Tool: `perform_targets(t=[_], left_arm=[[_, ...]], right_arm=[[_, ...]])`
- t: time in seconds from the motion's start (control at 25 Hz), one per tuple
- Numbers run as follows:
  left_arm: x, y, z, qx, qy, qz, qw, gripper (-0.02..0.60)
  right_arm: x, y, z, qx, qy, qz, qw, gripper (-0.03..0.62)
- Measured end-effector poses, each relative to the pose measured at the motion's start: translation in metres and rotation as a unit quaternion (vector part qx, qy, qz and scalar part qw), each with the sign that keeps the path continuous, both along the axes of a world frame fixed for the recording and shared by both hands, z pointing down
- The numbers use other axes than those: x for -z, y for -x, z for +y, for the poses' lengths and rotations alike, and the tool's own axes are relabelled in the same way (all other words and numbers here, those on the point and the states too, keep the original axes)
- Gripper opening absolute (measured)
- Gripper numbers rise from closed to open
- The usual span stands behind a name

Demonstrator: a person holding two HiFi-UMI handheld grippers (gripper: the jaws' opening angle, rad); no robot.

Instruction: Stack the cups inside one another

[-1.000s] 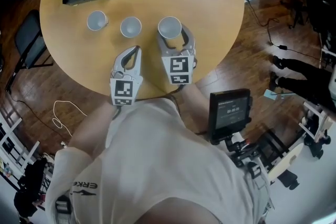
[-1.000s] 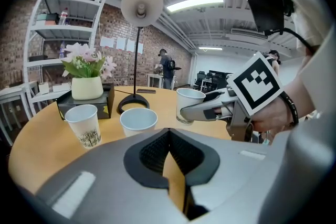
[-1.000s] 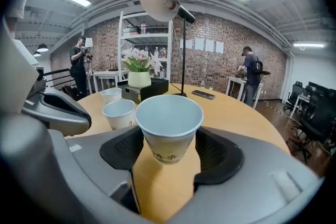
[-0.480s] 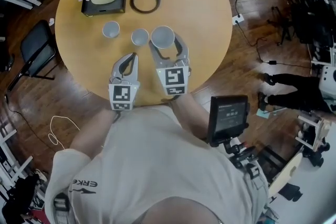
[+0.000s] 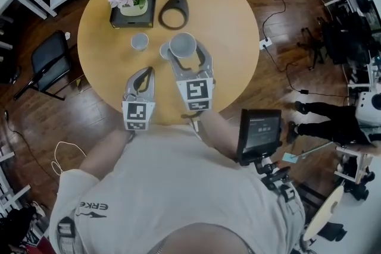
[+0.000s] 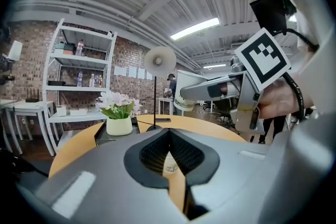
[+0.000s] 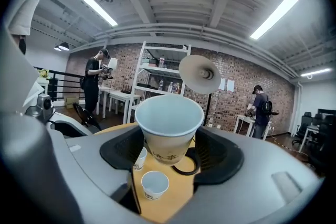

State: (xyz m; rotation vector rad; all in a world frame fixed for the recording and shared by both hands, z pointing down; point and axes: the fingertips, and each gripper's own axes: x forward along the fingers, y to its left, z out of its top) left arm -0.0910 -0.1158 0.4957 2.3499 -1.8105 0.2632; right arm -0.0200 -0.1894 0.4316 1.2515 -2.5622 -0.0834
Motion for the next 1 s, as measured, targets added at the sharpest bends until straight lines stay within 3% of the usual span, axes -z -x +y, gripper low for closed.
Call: perform_targets(t=[0.44,1.0], left_arm=[[0.008,0.032,0.013,0.026,-0.019,-0.008,0.9994,0.002],[-0.013,0.044,-0.001,0.022,0.012,0.004,0.9997,0.002]], right_arm=[[0.003,0.018,0.001,0.003,-0.001,0.008,1.000,0.322],[-0.037,0.024,-0.013,-0.014,0.052,0.024,0.998,0.322]])
